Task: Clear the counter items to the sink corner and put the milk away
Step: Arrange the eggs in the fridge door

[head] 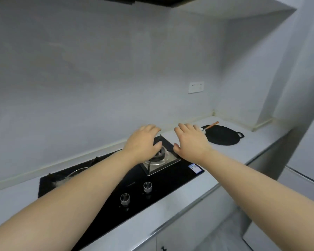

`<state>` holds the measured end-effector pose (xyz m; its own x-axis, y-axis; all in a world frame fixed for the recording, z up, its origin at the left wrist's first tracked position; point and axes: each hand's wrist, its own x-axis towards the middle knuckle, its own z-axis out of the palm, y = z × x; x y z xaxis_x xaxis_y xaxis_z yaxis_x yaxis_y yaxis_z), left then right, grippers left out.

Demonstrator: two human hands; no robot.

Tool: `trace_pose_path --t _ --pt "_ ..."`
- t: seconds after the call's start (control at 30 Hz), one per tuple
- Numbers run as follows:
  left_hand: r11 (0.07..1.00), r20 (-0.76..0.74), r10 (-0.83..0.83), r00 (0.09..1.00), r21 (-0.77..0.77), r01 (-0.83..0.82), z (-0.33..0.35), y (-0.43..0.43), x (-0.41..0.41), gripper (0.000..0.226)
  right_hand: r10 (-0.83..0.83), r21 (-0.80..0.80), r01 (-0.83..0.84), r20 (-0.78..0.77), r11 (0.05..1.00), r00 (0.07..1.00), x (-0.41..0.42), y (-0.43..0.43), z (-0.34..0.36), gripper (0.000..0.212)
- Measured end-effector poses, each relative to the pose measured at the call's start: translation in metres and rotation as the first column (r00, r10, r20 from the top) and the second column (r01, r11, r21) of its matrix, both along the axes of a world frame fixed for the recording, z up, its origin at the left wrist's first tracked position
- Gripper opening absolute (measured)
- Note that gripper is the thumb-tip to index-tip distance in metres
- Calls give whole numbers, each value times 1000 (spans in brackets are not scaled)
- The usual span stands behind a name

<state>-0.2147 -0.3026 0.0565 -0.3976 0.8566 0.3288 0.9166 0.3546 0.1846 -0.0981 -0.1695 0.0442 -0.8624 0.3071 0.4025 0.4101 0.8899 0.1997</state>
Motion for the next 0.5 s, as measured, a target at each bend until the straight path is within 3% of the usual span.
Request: trace_pose_path --t 0.23,0.5 --pt "990 84 -113 990 -72 119 -30 118 37 55 -184 -81 187 38 979 982 67 104 -24 50" --pt "954 165 -259 952 -110 278 -68 244 40 63 -330 -88 337 87 937 940 89 219 -50 56"
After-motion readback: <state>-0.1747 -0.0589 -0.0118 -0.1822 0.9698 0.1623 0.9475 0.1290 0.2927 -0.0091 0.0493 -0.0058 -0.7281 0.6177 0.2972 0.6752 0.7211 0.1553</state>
